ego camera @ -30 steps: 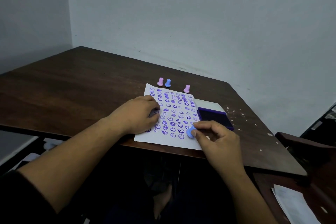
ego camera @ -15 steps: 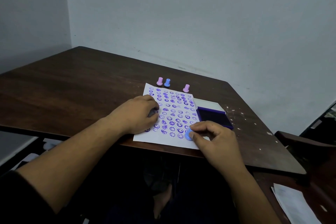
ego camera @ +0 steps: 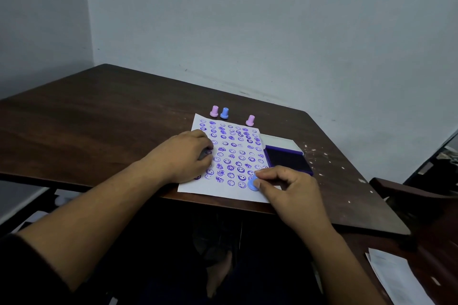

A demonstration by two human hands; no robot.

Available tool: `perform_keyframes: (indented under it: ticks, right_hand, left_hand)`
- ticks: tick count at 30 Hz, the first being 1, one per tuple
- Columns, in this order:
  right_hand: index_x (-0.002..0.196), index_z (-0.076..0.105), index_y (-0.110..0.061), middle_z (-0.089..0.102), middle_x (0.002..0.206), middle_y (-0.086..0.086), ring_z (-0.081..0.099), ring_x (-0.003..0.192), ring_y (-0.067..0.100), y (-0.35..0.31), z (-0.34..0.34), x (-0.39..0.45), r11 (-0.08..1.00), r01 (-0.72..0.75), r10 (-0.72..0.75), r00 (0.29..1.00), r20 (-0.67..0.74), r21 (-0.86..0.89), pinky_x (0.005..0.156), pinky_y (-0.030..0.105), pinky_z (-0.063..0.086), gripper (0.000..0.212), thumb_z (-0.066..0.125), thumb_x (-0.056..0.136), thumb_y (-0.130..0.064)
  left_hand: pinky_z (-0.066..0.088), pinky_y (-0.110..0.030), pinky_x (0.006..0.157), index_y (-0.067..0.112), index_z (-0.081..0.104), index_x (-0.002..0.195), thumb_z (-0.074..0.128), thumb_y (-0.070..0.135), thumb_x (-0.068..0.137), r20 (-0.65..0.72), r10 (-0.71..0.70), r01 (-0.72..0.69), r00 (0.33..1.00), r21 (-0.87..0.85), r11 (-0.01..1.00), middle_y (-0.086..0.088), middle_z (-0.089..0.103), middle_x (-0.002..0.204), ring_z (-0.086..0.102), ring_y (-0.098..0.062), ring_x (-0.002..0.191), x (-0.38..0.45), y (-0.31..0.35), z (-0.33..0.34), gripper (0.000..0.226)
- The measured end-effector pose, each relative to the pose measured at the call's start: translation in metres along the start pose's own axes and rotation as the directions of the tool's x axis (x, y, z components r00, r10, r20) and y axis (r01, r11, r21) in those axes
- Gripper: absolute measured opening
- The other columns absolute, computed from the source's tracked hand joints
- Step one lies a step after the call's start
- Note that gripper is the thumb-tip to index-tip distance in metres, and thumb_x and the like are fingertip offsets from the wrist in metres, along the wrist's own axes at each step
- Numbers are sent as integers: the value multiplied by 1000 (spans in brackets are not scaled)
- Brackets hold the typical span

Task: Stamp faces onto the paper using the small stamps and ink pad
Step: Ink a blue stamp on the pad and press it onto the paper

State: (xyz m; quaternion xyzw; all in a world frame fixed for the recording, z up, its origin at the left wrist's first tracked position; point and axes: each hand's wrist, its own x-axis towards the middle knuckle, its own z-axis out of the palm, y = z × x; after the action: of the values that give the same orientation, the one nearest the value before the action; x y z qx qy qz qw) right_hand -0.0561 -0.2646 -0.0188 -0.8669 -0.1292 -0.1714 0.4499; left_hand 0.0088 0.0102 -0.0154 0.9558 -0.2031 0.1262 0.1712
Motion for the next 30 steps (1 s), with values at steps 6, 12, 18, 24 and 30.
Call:
perform_keyframes:
  ticks: [6, 12, 18, 24, 30]
  right_hand:
    - [88, 84, -34, 83, 94, -20, 78, 82, 5, 1, -2, 2, 995, -2, 6, 999, -43, 102, 75, 14, 57, 20, 89, 83, -15]
    - [97, 79, -21, 85, 94, -7, 82, 88, 10, -36, -43, 48, 961, 120, -67, 975, -213, 249, 79, 17, 60, 23, 82, 88, 0]
    - [108, 77, -18, 84, 87, -13, 79, 92, 5, -64, -52, 107, 971, 111, -63, 973, -223, 210, 87, 22, 61, 23, 81, 88, -7]
    - [106, 79, -19, 83, 95, -4, 78, 93, 14, -60, -24, 173, 1000, 16, -14, 993, -121, 22, 90, 35, 62, 21, 82, 86, -17]
    - [104, 79, -20, 79, 95, -4, 74, 85, 11, -34, 16, 216, 982, -36, 35, 999, -9, -186, 69, 18, 52, 21, 81, 84, -13]
  left_hand:
    - [50, -34, 94, 25, 63, 132, 50, 46, 97, -6, -5, 5, 1000, -5, 1000, 10, 58, 129, 55, -11, 114, 0, -1, 0, 43]
    - [49, -32, 93, 25, 62, 133, 50, 47, 97, 6, -8, 8, 1000, -13, 1000, 10, 57, 130, 54, -9, 114, 0, -1, -1, 44]
    - [49, -36, 96, 23, 64, 131, 51, 44, 96, -4, -4, 4, 1000, -6, 1000, 8, 59, 129, 56, -13, 116, -1, 0, -2, 43]
    - [49, -37, 97, 23, 64, 130, 50, 45, 96, -9, -5, 5, 1000, -7, 1000, 7, 59, 128, 56, -14, 115, -2, 0, -3, 43]
    - [50, -38, 97, 24, 64, 131, 48, 46, 94, -3, -5, 5, 1000, -12, 1000, 7, 60, 129, 56, -13, 114, -3, 0, -4, 46]
